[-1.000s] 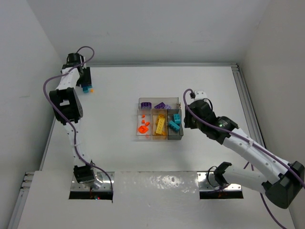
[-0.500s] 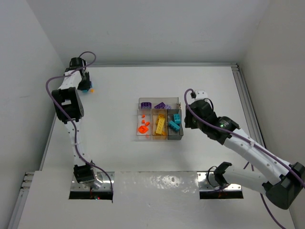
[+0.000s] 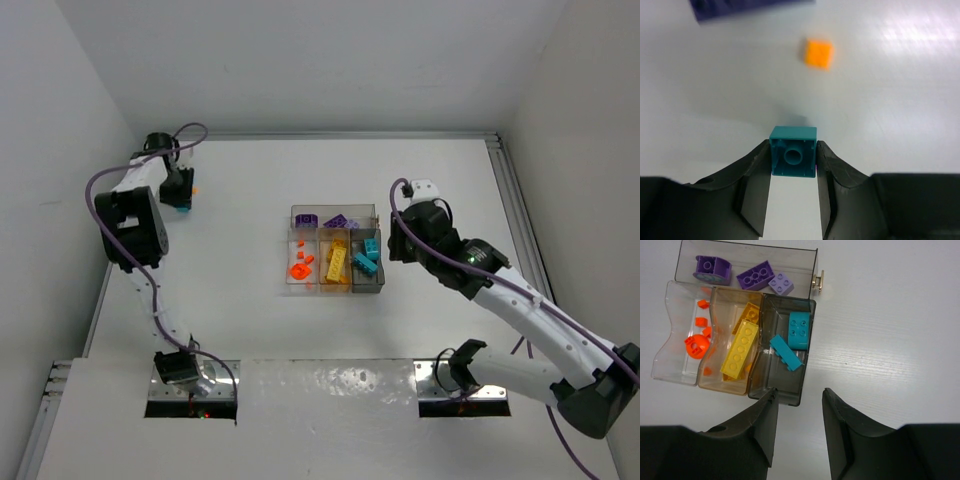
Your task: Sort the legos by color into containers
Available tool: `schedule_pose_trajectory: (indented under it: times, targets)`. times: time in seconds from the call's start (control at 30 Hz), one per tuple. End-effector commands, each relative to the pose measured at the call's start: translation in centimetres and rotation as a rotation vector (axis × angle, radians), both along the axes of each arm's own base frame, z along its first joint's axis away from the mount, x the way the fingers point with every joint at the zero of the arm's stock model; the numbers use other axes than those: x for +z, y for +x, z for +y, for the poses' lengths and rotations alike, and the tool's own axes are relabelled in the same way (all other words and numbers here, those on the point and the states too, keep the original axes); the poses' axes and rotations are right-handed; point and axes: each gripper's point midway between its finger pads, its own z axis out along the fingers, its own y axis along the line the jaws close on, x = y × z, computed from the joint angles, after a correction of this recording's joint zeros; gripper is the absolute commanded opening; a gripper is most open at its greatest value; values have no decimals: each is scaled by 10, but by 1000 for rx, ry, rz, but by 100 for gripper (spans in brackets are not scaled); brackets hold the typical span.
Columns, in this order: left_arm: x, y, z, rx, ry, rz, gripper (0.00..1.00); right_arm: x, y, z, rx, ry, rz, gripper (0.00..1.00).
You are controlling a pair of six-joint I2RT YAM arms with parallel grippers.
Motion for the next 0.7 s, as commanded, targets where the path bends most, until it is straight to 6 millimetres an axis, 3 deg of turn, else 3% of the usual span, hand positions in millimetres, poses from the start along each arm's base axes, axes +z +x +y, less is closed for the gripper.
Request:
schedule_pose_trajectory:
  times: [0.0,0.1,0.17,0.2,0.23,0.3,0.43,0.53,0.57,0.67]
  targets:
    - [58,-17,-18,-148,-44,-75,0,24,9,5,18,8,-61,40]
    - [89,-48,-43,-282,-65,-77,0,29,13,15,44,41,-80,40]
    - [106,-54,-66,-343,-87,-105,0,28,13,17,54,51,-82,40]
    - [123,-60,-94,-411,-90,-135,0,28,12,19,58,60,-82,40]
    - [129,-67,-135,-512,-104,-136,0,27,13,19,58,69,-90,40]
    - [144,-80,-178,-608,-99,-169,0,26,11,22,61,93,-89,40]
    - [143,-102,-271,-727,-208,-189,0,26,8,22,61,124,-102,40]
    - [146,-117,-338,-833,-287,-189,0,23,3,8,16,89,-94,40]
    - [146,-131,-369,-908,-307,-182,0,25,1,1,-9,87,-103,40]
    - [142,-140,-417,-985,-351,-196,0,25,-2,-26,-139,56,-126,40]
